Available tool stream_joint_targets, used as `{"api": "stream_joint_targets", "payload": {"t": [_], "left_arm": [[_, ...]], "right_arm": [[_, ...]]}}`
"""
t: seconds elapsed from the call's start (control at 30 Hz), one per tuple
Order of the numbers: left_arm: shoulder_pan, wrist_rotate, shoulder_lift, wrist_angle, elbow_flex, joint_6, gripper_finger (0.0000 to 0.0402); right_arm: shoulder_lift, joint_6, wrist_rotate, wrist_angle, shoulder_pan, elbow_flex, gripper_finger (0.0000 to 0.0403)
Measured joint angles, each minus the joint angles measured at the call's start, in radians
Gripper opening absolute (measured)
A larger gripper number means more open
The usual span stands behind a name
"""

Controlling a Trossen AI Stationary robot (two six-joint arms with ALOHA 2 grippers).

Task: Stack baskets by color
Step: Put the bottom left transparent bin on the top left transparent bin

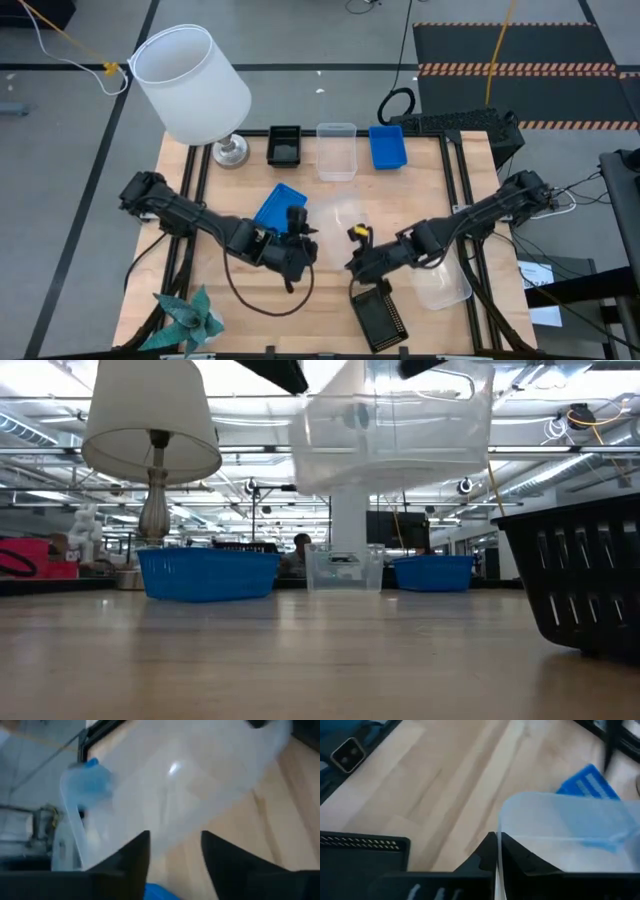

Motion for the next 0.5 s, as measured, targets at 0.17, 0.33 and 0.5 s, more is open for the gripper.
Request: {"api": "stream_joint_targets", "payload": {"t": [0.17, 0.33, 0.5], "left_arm": [[-0.046, -0.006, -0.043, -0.026, 0.001, -0.128, 0.0245], [-0.102, -0.013, -0.088, -0.052, 0.001, -0.246, 0.0256], [-0.140, -0.020, -0.095, -0.153, 0.001, -0.359, 0.0257]], "right_arm": [[-0.044, 0.017, 0.013, -0.042, -0.041, 0.000, 0.0001], [-0.073, 0.019, 0.054, -0.046, -0.083, -0.017, 0.0001], [-0.087, 0.001, 0.051, 0.026, -0.158, -0.057, 0.0001]]}}
